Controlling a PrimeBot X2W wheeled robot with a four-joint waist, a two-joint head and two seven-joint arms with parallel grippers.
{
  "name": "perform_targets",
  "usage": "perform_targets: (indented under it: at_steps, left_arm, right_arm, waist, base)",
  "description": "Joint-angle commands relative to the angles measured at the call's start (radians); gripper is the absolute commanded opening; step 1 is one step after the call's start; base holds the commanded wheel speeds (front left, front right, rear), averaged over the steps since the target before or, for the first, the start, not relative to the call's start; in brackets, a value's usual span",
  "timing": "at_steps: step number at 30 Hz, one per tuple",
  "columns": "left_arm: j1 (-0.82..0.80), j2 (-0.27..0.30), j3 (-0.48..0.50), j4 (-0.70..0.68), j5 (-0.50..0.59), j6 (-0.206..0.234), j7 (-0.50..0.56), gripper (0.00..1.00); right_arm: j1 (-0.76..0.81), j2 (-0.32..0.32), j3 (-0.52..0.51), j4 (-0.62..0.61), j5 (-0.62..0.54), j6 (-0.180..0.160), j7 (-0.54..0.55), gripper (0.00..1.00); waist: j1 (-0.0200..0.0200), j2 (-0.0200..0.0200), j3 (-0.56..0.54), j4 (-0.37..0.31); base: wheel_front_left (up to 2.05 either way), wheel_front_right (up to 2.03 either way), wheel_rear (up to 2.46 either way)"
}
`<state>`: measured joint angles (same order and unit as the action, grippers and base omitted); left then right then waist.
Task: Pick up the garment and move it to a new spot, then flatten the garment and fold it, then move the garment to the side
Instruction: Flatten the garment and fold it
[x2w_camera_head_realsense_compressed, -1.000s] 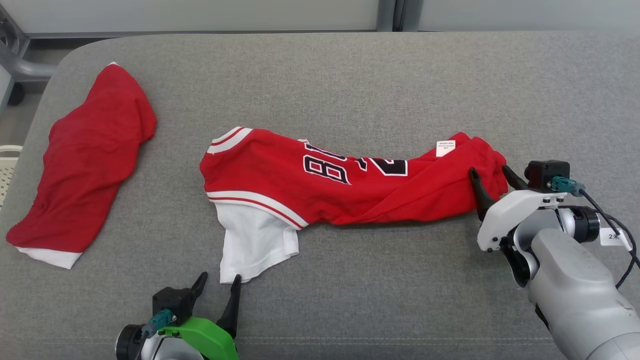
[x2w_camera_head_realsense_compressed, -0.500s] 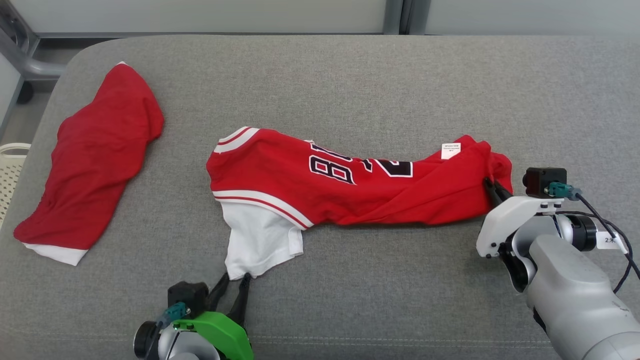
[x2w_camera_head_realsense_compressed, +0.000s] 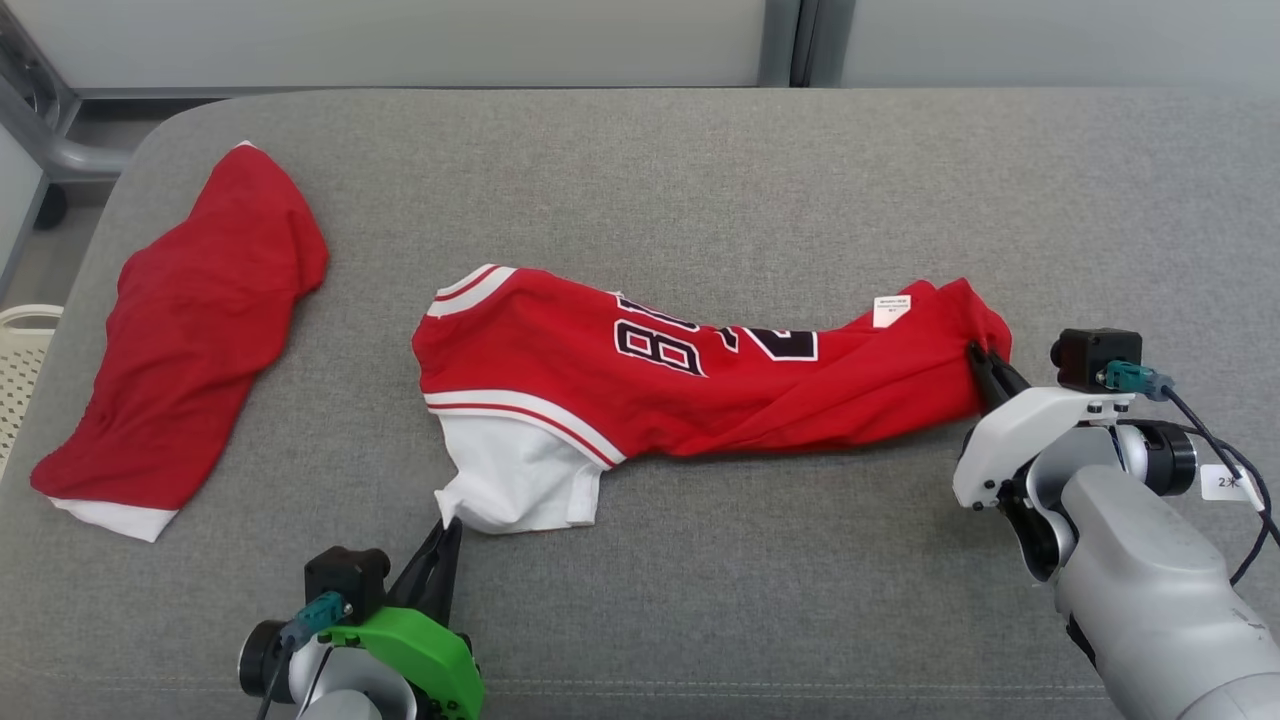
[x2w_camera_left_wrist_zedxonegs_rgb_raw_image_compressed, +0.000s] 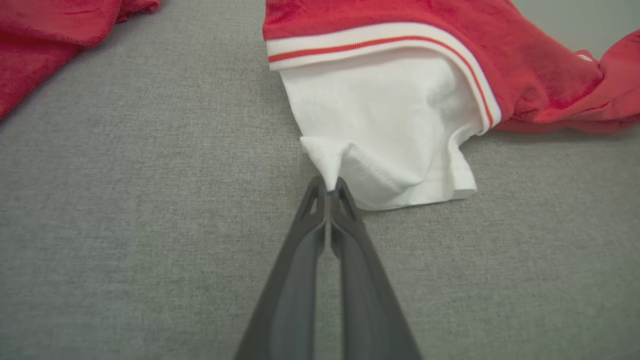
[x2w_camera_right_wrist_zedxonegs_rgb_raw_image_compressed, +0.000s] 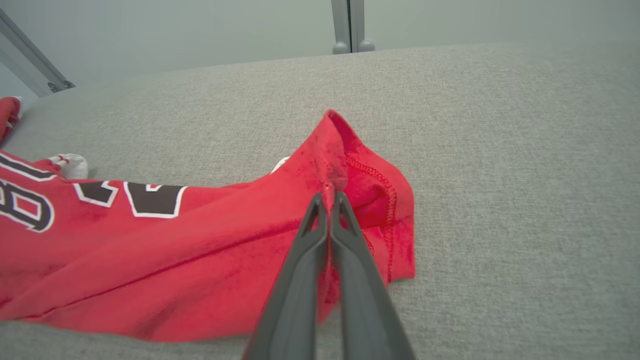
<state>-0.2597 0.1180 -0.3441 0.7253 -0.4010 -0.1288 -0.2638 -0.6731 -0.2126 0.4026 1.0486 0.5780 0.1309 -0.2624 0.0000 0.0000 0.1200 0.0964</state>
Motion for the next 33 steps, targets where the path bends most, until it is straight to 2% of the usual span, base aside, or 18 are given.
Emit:
perform_targets:
  at_steps: [1, 9, 17, 18, 24, 26, 33]
  left_arm:
    - [0.015, 0.008, 0.009, -0.022, 0.012, -0.002, 0.0, 0.0]
    - [0.028, 0.059, 0.02, -0.211, 0.064, -0.002, 0.0, 0.0]
    - [-0.105, 0.199, -0.046, -0.404, 0.081, -0.001, 0.033, 0.0]
    - [-0.151, 0.23, -0.066, -0.441, 0.063, -0.001, 0.06, 0.0]
    - [-0.348, 0.329, -0.121, -0.508, -0.042, -0.001, 0.141, 0.0]
    - [-0.435, 0.375, -0.146, -0.507, -0.067, -0.001, 0.169, 0.0]
    - [-0.757, 0.468, -0.232, -0.429, -0.185, -0.001, 0.244, 0.0]
  right_arm:
    - [0.017, -0.005, -0.004, -0.016, 0.006, 0.0, -0.004, 0.0]
    - [0.045, -0.028, 0.014, -0.13, 0.044, 0.0, -0.004, 0.0]
    - [-0.01, -0.077, 0.098, -0.255, 0.132, 0.0, -0.002, 0.0]
    - [-0.03, -0.082, 0.119, -0.284, 0.171, 0.0, 0.013, 0.0]
    - [-0.155, -0.116, 0.163, -0.343, 0.286, 0.0, 0.095, 0.0]
    - [-0.217, -0.132, 0.179, -0.349, 0.316, 0.0, 0.129, 0.0]
    - [-0.476, -0.124, 0.176, -0.287, 0.422, 0.0, 0.22, 0.0]
  waist:
    - [0.0, 0.0, -0.015, -0.001]
    - [0.0, 0.0, -0.056, -0.005]
    - [0.0, 0.0, -0.072, -0.037]
    - [0.0, 0.0, -0.065, -0.049]
    - [0.0, 0.0, 0.003, -0.083]
    - [0.0, 0.0, 0.041, -0.095]
    - [0.0, 0.0, 0.193, -0.132]
  base:
    - [0.0, 0.0, 0.0]
    - [0.0, 0.0, 0.0]
    - [0.0, 0.0, 0.0]
    - [0.0, 0.0, 0.0]
    - [0.0, 0.0, 0.0]
    - [0.0, 0.0, 0.0]
    - [0.0, 0.0, 0.0]
